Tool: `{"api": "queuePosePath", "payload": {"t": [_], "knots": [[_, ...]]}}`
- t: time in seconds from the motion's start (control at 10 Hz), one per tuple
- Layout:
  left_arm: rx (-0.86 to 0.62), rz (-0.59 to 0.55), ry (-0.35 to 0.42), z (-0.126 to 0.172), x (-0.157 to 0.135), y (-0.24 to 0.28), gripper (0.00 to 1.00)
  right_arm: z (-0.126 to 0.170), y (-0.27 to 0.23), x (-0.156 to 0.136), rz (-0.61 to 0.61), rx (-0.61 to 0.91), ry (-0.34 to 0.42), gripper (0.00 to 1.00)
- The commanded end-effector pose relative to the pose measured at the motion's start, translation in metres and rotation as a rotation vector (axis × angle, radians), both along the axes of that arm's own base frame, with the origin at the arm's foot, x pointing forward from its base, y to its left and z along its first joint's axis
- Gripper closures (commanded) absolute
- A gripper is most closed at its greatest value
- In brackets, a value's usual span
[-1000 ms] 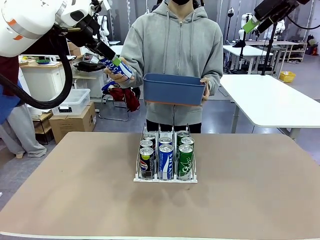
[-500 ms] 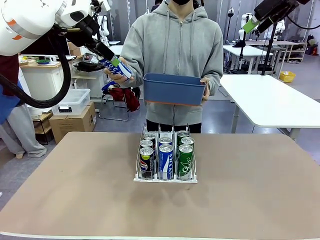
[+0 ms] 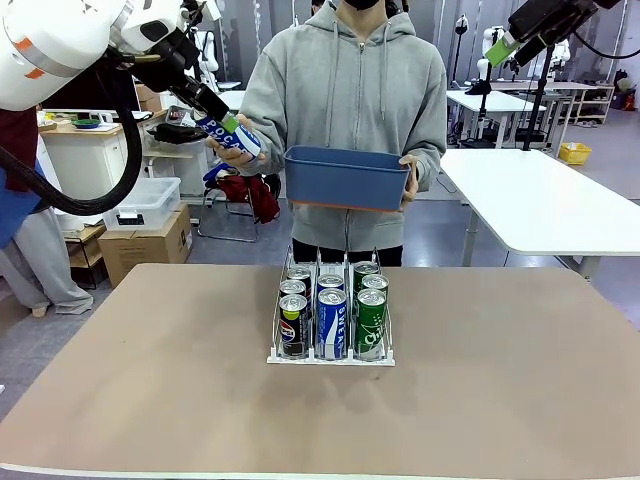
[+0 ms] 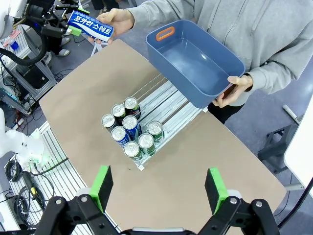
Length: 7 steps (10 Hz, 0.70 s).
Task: Fill the beverage cans into the dispenser.
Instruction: Pick up the Ionic drink handed by the human.
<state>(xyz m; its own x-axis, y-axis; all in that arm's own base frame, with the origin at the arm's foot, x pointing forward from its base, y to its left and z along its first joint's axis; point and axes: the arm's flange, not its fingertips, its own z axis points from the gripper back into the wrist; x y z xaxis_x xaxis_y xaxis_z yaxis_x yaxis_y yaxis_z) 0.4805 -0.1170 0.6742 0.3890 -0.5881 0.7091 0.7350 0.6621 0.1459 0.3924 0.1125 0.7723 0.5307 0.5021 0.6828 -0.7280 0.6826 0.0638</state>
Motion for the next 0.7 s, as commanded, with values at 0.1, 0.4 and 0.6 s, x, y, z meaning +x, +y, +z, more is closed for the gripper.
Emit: {"api": "queuePosePath", "payload": {"t": [0.1, 0.4, 0.6], "knots": [[0.002, 0.021, 0.004, 0.0006, 0.0024, 0.0000, 1.00, 0.0001, 0.0003, 0.0004, -0.004, -0.007, 0.002, 0.00], [-0.004, 0.025, 0.014, 0.0026, 0.0035, -0.0003, 1.00, 0.0001, 0.0003, 0.0004, -0.004, -0.007, 0.002, 0.00], [0.006, 0.033, 0.018, 0.0031, 0.0040, -0.0006, 1.00, 0.0001, 0.0003, 0.0004, -0.004, -0.007, 0.002, 0.00]]}}
